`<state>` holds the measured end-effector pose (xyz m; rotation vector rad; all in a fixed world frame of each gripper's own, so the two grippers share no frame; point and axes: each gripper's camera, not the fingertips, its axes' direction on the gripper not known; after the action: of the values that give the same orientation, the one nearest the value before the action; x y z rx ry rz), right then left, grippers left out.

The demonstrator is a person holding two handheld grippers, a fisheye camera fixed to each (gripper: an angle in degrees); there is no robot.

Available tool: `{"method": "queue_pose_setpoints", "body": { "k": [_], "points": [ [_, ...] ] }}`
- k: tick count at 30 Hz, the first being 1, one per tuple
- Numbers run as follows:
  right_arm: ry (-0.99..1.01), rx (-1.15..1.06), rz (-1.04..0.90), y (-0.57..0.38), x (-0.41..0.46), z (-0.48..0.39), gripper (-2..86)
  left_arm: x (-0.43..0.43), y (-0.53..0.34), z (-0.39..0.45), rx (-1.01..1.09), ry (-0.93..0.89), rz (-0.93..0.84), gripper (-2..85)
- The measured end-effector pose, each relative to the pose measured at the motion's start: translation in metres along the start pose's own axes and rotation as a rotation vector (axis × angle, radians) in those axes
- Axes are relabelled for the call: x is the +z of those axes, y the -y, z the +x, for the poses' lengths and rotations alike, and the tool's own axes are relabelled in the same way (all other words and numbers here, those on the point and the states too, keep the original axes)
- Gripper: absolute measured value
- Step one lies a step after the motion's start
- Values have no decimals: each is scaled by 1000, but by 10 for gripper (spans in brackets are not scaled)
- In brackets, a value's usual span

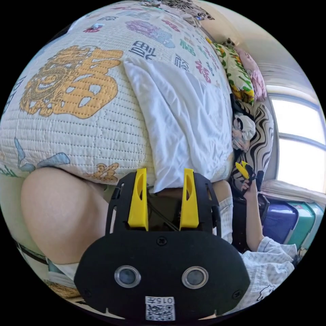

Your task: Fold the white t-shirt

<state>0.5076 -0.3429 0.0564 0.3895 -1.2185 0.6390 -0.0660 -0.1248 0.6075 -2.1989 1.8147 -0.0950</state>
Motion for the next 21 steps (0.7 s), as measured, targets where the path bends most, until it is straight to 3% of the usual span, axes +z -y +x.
{"method": "queue_pose_setpoints", "body": {
  "k": [4, 8, 14, 19, 21],
  "points": [
    [43, 113, 57, 44, 9, 45, 155, 4, -4, 9, -32, -29, 18, 158],
    [3, 54, 94, 75, 9, 47, 166, 14, -9, 22, -39, -34, 38, 172],
    [-124, -198, -147, 130, 45, 33, 167, 34, 3, 53, 2, 55, -5, 178],
    [-136, -314, -315, 148, 76, 20, 82, 41, 4, 61, 5, 192, -22, 97],
    [-179, -294, -282, 148, 75, 24, 61, 40, 4, 47, -76, 173, -15, 45]
  ]
}}
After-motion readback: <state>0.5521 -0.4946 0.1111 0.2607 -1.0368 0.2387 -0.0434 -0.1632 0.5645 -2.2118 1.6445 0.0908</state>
